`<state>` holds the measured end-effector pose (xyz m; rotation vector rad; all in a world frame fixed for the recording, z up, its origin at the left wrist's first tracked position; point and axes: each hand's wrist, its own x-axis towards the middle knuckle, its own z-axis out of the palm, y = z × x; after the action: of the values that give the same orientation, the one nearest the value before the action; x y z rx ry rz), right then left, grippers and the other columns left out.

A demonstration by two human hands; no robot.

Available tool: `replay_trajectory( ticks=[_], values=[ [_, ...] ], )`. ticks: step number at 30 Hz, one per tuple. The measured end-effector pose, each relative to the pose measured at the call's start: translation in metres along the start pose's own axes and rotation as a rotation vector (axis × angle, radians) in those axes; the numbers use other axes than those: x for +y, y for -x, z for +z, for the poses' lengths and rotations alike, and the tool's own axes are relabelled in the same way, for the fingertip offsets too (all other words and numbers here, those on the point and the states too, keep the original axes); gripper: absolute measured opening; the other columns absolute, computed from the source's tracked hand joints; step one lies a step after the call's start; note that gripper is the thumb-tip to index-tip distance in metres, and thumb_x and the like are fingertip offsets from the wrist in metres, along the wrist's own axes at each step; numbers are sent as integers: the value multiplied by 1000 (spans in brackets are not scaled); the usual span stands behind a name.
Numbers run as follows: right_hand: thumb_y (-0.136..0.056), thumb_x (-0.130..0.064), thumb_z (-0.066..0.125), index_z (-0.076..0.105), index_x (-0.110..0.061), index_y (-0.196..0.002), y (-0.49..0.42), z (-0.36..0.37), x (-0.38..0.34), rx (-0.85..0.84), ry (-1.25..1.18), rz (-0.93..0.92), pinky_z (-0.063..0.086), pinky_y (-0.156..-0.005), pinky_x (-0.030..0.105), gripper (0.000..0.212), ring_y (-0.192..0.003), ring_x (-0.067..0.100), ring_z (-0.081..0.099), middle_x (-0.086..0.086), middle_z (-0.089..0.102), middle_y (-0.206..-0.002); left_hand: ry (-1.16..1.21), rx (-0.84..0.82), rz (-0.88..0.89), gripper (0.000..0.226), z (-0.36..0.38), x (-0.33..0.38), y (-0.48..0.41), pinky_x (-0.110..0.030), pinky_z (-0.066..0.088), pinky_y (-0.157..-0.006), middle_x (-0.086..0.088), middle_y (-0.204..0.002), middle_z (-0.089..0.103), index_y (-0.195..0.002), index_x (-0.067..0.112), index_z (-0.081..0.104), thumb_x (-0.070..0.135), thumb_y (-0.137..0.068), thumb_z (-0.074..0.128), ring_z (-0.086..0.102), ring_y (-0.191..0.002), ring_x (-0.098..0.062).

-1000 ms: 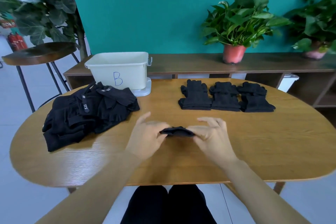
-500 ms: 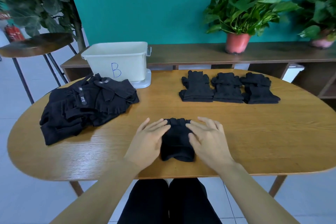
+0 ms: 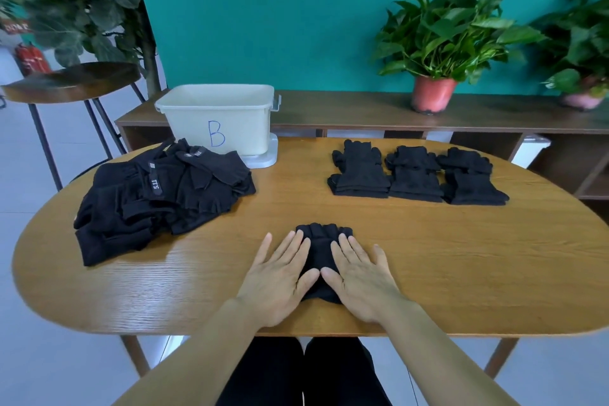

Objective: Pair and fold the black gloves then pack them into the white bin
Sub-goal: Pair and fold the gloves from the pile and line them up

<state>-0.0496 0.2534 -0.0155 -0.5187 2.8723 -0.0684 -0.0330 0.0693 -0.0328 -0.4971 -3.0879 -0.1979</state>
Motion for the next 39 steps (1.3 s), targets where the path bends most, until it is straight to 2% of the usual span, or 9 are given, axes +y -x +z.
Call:
replay_trajectory(
  ticks=[3,5,10,13,16,22,29,35,39],
  values=[
    [-63,-67,-42,0,-20,-157,-3,-13,-2,176,25,-24,-6,-119,45,113,-150,9,-6,-3,0,-165,16,127,-59,81,-10,-14,-1,-38,-24,-117,7,-163,-12,-157,21,-5,63,-89,-17,-21,-146,-3],
    [-60,-64,-48,12,-21,-157,-8,-22,-6,278,57,-54,-3,-116,42,122,-150,11,7,-4,20,-162,-13,193,-78,87,-20,-26,-1,-37,-22,-117,5,-165,-4,-158,20,3,61,-85,-20,-15,-148,-5],
    [-106,-40,12,32,-20,-152,-21,-49,-30,383,9,-143,-1,-113,39,54,-148,14,20,-4,43,-152,-61,306,-120,98,-41,-64,10,-36,-16,-118,1,-163,21,-154,17,29,60,-86,-26,9,-151,-10],
    [-106,-32,32,41,-19,-147,-34,-58,-44,444,-18,-164,2,-114,40,44,-146,16,26,-2,51,-146,-90,341,-146,87,-52,-90,18,-36,-4,-118,-3,-149,48,-140,13,53,54,-98,-11,38,-142,-15],
    [-106,-32,36,44,-19,-145,-50,-67,-59,468,-20,-192,3,-114,40,42,-146,16,26,-3,54,-143,-114,359,-168,76,-61,-120,19,-39,6,-116,-4,-136,61,-128,11,64,48,-104,2,52,-132,-19],
    [-106,-36,33,41,-24,-146,-94,-87,-95,474,30,-263,3,-112,39,43,-147,14,21,-7,52,-144,-162,450,-183,76,-82,-168,-2,-33,-11,-117,2,-152,43,-143,17,50,49,-94,2,31,-146,-14],
    [-105,-34,33,54,-24,-115,-168,-104,-135,474,49,-314,12,-108,39,25,-139,16,30,-8,63,-116,-222,542,-193,35,-90,-228,-48,-34,-6,-117,1,-142,56,-134,17,60,23,-100,53,45,-138,-16],
    [-104,-38,34,56,-21,-109,-230,-100,-178,447,47,-376,11,-109,43,28,-140,17,28,-7,64,-112,-260,553,-261,43,-89,-265,-76,-37,-16,-118,7,-155,37,-147,21,45,24,-105,41,24,-148,-8],
    [-101,-45,39,57,-21,-97,-258,-90,-204,464,-14,-307,15,-104,42,30,-134,19,33,-5,66,-108,-318,582,-269,41,-77,-282,-79,-41,6,-117,-1,-126,68,-118,12,71,9,-78,78,59,-125,-17]
  ],
)
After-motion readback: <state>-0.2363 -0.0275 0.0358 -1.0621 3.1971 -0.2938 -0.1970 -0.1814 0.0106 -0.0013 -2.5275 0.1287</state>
